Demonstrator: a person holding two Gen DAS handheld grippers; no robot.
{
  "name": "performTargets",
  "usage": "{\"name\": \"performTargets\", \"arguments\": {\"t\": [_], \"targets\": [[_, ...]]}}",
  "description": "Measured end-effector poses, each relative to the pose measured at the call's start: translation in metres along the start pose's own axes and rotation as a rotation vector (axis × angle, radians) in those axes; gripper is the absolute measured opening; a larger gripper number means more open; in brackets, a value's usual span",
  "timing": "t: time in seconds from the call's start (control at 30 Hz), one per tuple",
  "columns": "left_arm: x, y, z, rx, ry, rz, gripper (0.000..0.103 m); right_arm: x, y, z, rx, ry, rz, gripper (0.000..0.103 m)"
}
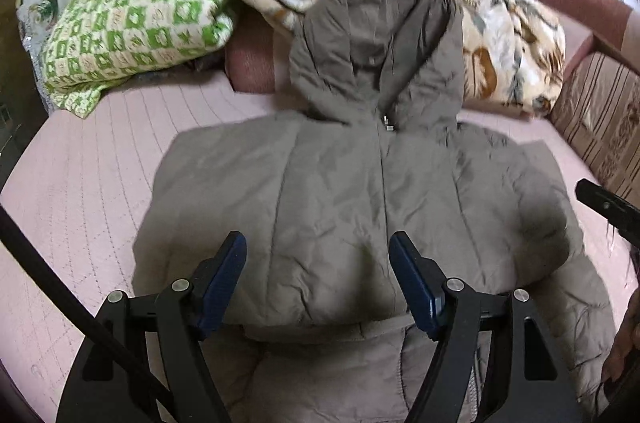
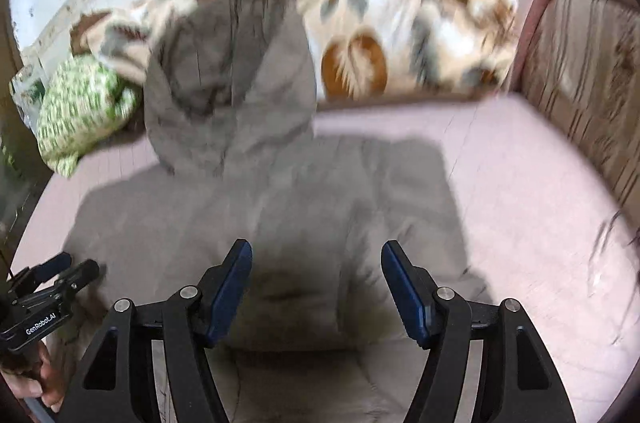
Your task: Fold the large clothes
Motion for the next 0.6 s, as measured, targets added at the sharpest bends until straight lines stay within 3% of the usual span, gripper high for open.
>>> {"name": "performTargets", "arguments": {"t": [0.1,0.17,0.37,0.47,0.6], "targets": [[0.003,0.000,0.001,-0.004,0.000,0.008,0.073,-0.012,0.010,-0.003,0.036,-0.008,-0.094,0.072],[0.006,-0.004,0.005,-0.022,-0.015,0.007,0.073,-0.021,0.002,0.006,-0.004,0.000,-0.139,0.072],[0.010,-0.022,0.023,-0.106,-0.066,-0.013,0.074,-0.026,-0.037,0.041,-0.175,-0.020,-0.157,0.071],[0.010,-0.014,0.016,-0.073,-0.060,-0.010,0.074,-0.021,-0.040,0.044,-0.198,-0.060,-0.168,0.071],[0.004,0.009,-0.006,0.026,-0.015,0.000,0.074,-0.018,-0.012,0.015,-0.120,-0.139,-0.238,0.071]]}}
Point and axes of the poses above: each gripper's, at about its wrist camera, not at the fingertips, and y roughly against the way its jaws point, x to its right, z to its underside, the point moved 4 cm from there along -y, roughly the way its jaws point, and after that the axes turned 13 degrees about x, right-handed, at the moved point
